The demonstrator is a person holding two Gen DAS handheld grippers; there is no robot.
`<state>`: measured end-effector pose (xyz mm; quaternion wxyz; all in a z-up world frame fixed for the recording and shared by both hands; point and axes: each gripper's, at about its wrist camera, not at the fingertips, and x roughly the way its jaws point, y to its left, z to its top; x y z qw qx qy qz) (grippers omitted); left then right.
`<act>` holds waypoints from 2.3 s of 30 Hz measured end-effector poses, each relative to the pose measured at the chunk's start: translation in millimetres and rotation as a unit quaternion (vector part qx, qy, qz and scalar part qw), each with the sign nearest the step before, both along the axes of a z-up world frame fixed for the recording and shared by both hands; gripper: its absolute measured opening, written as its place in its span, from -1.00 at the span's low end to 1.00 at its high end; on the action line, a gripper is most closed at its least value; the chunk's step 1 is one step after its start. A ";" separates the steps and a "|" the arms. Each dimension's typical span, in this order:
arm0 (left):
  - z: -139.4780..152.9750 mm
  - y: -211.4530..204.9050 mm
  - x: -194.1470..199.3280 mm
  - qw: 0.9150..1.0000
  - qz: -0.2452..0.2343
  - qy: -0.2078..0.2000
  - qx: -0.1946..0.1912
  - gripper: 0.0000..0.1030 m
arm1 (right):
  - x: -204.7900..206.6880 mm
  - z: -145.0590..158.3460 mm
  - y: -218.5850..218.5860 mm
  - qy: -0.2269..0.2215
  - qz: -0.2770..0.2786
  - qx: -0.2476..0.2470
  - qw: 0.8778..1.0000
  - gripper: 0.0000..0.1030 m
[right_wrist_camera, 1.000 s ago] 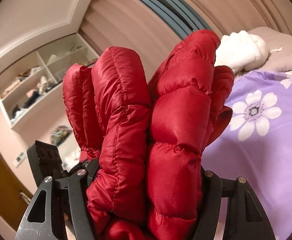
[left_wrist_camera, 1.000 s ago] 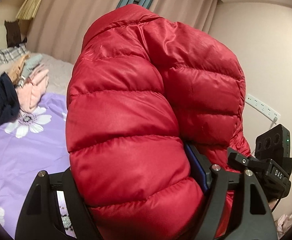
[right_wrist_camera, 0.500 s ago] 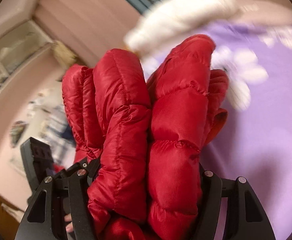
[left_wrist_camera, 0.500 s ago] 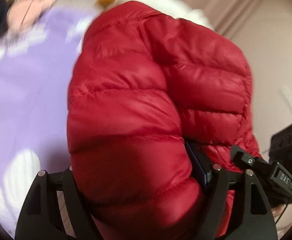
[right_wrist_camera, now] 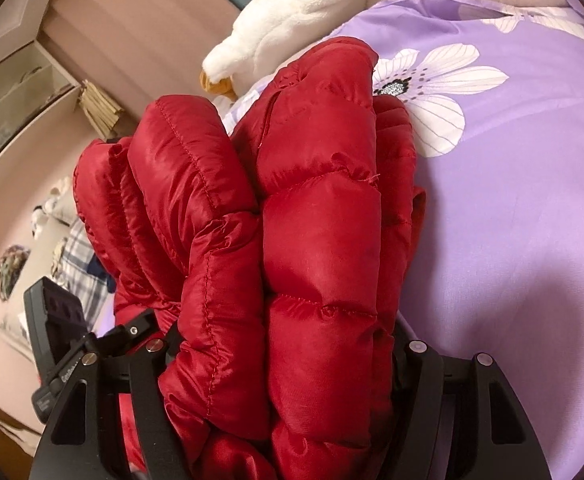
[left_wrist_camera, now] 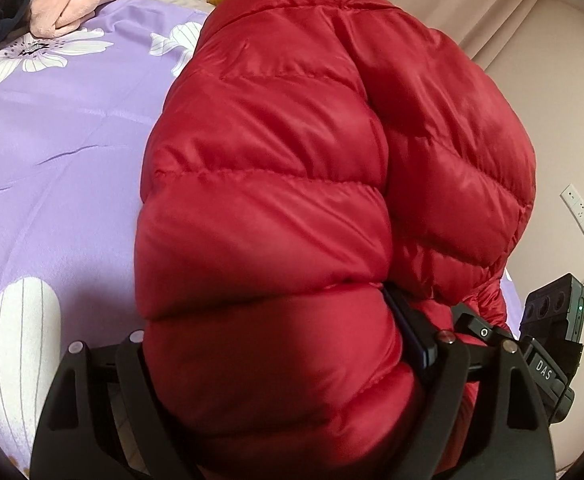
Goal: Fold large clothes
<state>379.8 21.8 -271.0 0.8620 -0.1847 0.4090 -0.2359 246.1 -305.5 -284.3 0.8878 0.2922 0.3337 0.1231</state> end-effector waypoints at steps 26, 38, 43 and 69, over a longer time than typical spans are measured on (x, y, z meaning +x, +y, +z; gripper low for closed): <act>41.1 12.7 -36.4 0.993 0.051 -0.006 0.105 0.77 | -27.5 48.6 4.2 0.087 -0.084 -0.050 0.991 0.54; 102.7 53.6 -30.0 0.977 0.160 -0.076 0.119 0.51 | -9.0 146.1 26.9 -0.029 -0.086 -0.129 0.987 -0.22; 80.1 55.0 22.4 0.984 0.149 -0.019 0.101 0.48 | 66.1 138.3 56.8 0.016 -0.025 -0.142 0.989 -0.36; 71.5 3.5 -34.8 0.977 0.072 -0.073 0.189 0.45 | 25.4 104.5 32.7 0.041 -0.049 -0.142 0.988 -0.48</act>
